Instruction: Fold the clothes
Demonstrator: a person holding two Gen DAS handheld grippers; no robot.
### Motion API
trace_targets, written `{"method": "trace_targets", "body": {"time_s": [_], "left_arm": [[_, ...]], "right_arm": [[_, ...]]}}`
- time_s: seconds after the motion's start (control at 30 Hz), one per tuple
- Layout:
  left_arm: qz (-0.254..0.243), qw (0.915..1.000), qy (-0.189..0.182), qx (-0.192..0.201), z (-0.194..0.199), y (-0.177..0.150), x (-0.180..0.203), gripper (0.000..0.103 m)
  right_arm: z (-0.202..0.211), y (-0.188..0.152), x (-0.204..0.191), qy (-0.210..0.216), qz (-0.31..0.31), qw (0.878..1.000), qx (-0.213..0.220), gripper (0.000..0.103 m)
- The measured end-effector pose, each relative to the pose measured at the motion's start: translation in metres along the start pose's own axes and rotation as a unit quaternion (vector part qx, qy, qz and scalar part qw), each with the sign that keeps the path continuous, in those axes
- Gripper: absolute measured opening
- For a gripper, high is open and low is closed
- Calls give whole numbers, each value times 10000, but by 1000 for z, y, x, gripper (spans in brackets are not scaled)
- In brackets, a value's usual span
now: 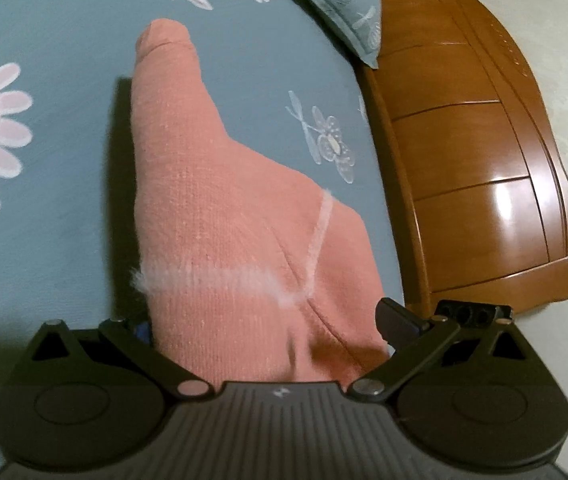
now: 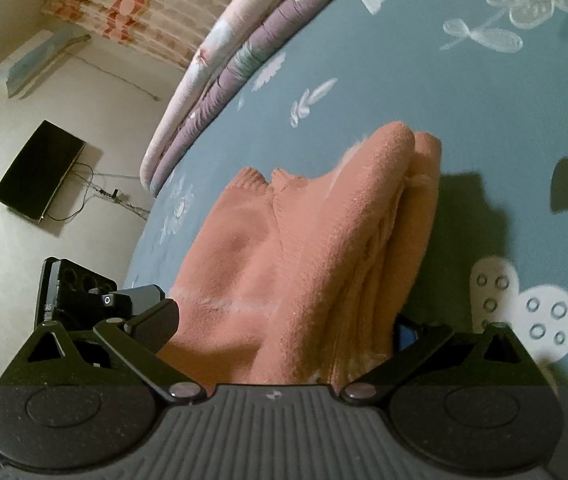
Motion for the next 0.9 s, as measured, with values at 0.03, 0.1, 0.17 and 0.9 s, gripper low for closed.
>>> {"method": "trace_targets", "body": {"time_s": [0.03, 0.1, 0.17, 0.9], "left_arm": [[-31, 10000, -24, -5, -1, 1, 3, 101], [-99, 9999, -72, -28, -6, 4, 10, 101], [-185, 9998, -102, -67, -13, 8, 17, 101], [-881, 9889, -842, -856, -179, 55, 131, 101]], "right_arm": [[5, 1, 0, -12, 28, 10000, 31, 103], [13, 3, 1, -63, 86, 9999, 88, 103], [19, 4, 2, -126, 125, 9998, 136, 103], [153, 82, 88, -1071, 685, 9881, 869, 103]]}}
Point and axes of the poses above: each gripper's, at about its wrist camera, not at the fingertips, and z roughly against the way its jaws point, x to its right, y to its top, the point moved 3 cm from there along -z, roughly the way its jaws point, and after that the axes turned 1 degree about -z, right-handed, at the moved point
